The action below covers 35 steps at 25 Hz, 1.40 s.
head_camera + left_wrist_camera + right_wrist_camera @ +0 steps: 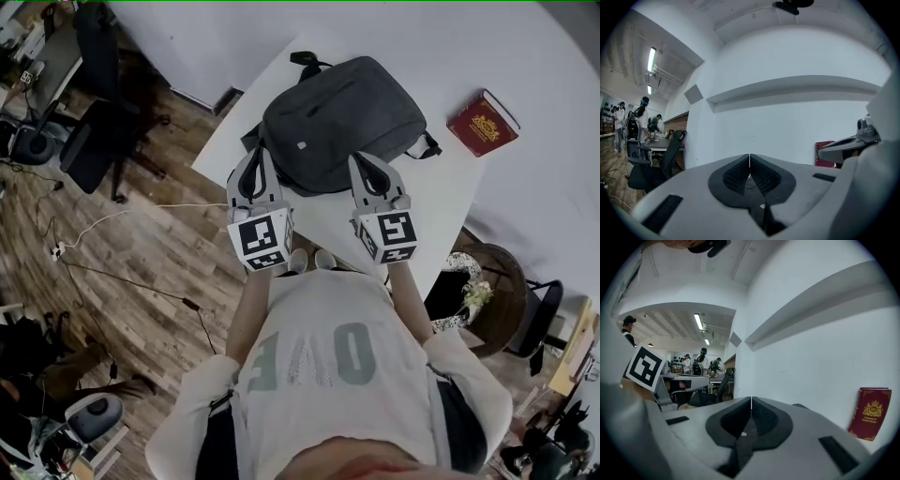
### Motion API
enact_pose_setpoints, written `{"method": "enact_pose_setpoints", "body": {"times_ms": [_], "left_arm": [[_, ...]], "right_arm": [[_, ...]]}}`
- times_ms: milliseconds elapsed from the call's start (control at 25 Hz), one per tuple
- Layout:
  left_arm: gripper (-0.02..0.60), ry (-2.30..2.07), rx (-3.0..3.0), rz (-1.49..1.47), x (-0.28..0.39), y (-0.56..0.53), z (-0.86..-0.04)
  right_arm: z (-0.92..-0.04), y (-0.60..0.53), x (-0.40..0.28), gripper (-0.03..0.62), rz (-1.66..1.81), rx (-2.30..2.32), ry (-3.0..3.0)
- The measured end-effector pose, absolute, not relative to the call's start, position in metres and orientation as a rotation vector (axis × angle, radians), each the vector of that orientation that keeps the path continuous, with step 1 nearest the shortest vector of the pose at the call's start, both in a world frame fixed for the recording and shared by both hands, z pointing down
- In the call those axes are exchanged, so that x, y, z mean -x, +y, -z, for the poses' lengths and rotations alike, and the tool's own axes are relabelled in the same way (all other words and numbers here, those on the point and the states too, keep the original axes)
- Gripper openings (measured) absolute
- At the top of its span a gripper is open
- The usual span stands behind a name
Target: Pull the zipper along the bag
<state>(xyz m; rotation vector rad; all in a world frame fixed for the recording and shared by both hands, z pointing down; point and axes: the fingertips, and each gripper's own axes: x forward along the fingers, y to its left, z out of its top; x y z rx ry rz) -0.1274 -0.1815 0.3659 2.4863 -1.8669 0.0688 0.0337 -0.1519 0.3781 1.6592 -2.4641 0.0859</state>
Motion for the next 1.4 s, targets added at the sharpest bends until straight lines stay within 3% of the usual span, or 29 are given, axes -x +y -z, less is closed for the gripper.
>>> {"method": "enact_pose_setpoints", "body": {"times_ms": [440, 680, 920, 1000, 1080, 1400], "left_arm": [[0.028, -1.730, -2.490, -0.012, 0.090, -0.196, -0.370], [0.028, -1.524, -2.556, -0.060, 0.023, -0.202, -0.387], [0.036, -1.167, -2.601, -0.254, -0.074, -0.176, -0.445], [0.097, -1.039, -2.561, -0.337, -0.105, -0.163, -0.475], [0.106, -0.944, -2.486, -0.424, -0.127, -0.151, -0.505], [0.104, -0.925, -2.137, -0.550, -0.160, -0.146, -0.589]], "right_arm": [[-0.370, -0.180, -0.088, 0.028, 0.027, -1.694, -2.341], [-0.384, -0.208, -0.133, 0.028, 0.102, -1.513, -2.239], [-0.445, -0.239, -0.186, 0.028, 0.049, -1.334, -2.105], [-0.468, -0.250, -0.201, 0.028, -0.012, -1.302, -2.067], [-0.492, -0.259, -0.212, 0.028, -0.079, -1.277, -2.033], [-0.554, -0.272, -0.225, 0.028, -0.250, -1.221, -1.946]]}}
